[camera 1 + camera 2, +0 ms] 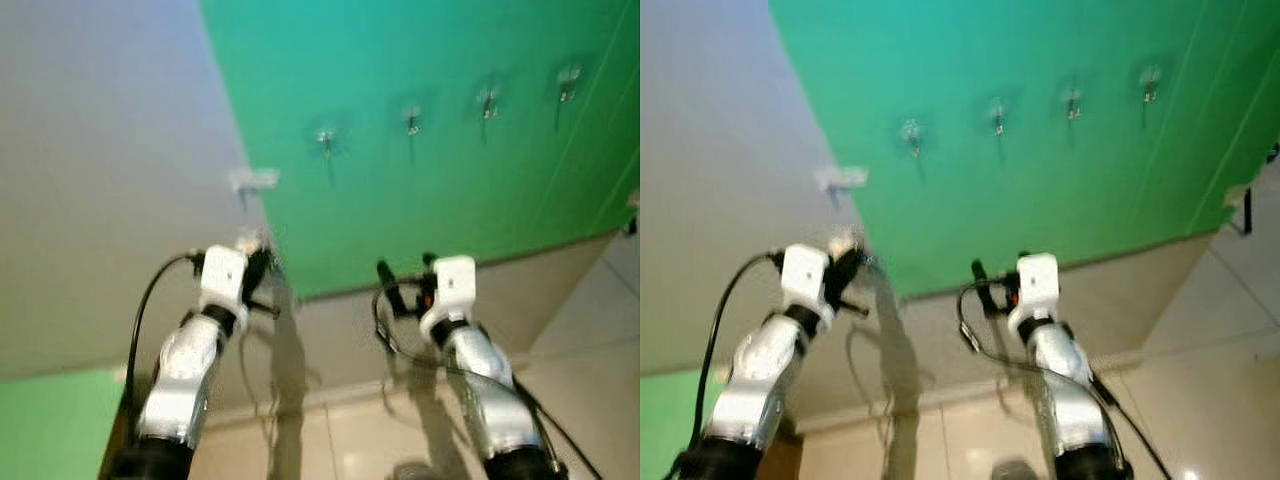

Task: Hang keys on a hook

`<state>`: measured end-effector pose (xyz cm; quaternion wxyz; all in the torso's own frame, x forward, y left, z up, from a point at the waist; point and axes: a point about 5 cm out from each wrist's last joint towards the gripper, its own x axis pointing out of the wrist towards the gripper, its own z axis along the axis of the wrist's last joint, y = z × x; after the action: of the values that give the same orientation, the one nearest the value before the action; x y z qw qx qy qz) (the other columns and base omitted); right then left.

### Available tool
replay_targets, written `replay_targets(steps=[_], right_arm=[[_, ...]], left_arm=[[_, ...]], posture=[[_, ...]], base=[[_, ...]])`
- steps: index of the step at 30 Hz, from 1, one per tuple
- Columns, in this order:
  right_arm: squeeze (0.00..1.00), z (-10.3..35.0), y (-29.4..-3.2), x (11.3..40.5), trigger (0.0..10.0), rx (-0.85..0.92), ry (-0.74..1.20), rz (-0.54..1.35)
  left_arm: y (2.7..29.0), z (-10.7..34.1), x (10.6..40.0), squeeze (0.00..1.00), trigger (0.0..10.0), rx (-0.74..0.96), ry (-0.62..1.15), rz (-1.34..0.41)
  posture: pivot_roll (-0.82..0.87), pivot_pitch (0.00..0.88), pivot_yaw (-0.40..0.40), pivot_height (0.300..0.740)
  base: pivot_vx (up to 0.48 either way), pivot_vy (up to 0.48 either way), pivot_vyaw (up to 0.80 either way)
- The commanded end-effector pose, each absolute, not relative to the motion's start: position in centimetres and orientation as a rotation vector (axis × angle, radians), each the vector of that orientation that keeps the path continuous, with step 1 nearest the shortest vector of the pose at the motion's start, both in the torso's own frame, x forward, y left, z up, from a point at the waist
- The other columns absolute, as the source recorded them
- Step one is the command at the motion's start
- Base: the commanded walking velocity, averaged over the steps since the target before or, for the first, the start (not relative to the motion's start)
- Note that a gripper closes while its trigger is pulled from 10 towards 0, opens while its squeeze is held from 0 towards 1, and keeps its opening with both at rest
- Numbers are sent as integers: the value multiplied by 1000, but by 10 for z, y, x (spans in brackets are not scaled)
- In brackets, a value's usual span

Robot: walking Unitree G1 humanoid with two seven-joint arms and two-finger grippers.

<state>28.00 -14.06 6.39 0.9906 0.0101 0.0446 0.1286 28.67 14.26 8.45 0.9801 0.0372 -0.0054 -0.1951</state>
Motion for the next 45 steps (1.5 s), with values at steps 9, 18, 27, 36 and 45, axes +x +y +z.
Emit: replay_targets(steps=[9, 18, 27, 36, 45], right_arm=[[0, 61, -146, 276, 10000, 14, 111, 262], [0, 61, -141, 276, 10000, 23, 116, 273], [0, 63, -140, 277, 10000, 18, 115, 286], [0, 62, -142, 274, 10000, 13, 118, 281], [0, 60, -141, 271, 10000, 16, 131, 286]], left_arm=[[117, 112, 278, 0, 0, 24, 100, -869], [106, 163, 310, 0, 0, -19, 65, -1109], [69, 205, 344, 0, 0, -167, 50, -1327], [58, 222, 359, 0, 0, -225, 55, -1386], [66, 232, 370, 0, 0, -256, 40, -1379]], posture=[[-279, 0, 156, 740], [-278, 0, 153, 740], [-314, 0, 143, 740], [-343, 0, 157, 740], [-339, 0, 156, 740]], base=[[0, 0, 0], [0, 0, 0], [0, 0, 0], [0, 0, 0], [0, 0, 0]])
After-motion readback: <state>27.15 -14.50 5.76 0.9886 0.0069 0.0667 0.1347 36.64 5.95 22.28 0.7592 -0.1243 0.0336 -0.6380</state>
